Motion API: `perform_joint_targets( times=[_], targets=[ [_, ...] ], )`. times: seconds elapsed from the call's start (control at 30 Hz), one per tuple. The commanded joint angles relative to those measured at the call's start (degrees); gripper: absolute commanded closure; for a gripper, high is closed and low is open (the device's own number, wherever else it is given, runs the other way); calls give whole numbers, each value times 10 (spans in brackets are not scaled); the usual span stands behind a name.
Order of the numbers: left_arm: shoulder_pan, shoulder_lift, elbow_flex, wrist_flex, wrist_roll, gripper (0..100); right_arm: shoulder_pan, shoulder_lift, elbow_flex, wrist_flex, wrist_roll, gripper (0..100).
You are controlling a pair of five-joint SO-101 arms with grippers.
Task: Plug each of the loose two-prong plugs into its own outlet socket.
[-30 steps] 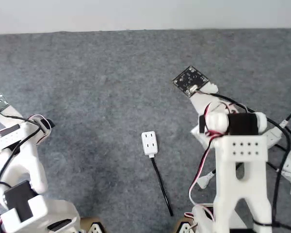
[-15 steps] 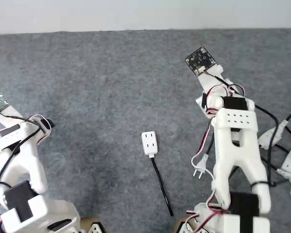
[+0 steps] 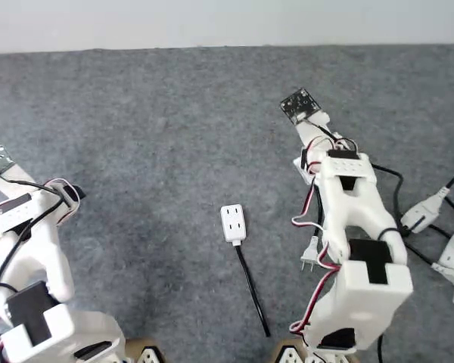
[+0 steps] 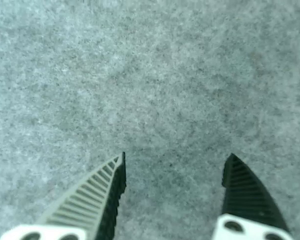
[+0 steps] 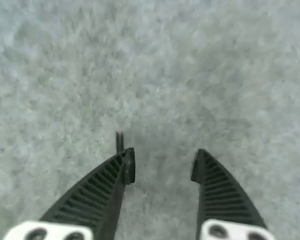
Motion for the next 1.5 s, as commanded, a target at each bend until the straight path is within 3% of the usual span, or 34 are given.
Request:
perform_joint_targets(
  times=[0.0,0.23,0.37,0.97,1.13,1.27,1.47],
  targets=[
    [2,-7,-5,-11,-4,703,2,-4,-80,-6,-79,808],
    [2,-6,-5,-11,-10,703,12,-106,-125,182,-288,876],
    [3,-6,-4,-10,-26,703,7,-199,-103,283,-331,940],
    [3,-11,4,-11,-28,703,3,-604,244,349,-306,929],
    [4,-10,3,-11,-28,703,-3,-591,266,400,-247,924],
    [4,-8,0,-11,-28,703,-10,-531,265,450,-225,864],
    [4,-8,0,-11,-28,703,-1,-499,279,389,-240,864]
  ],
)
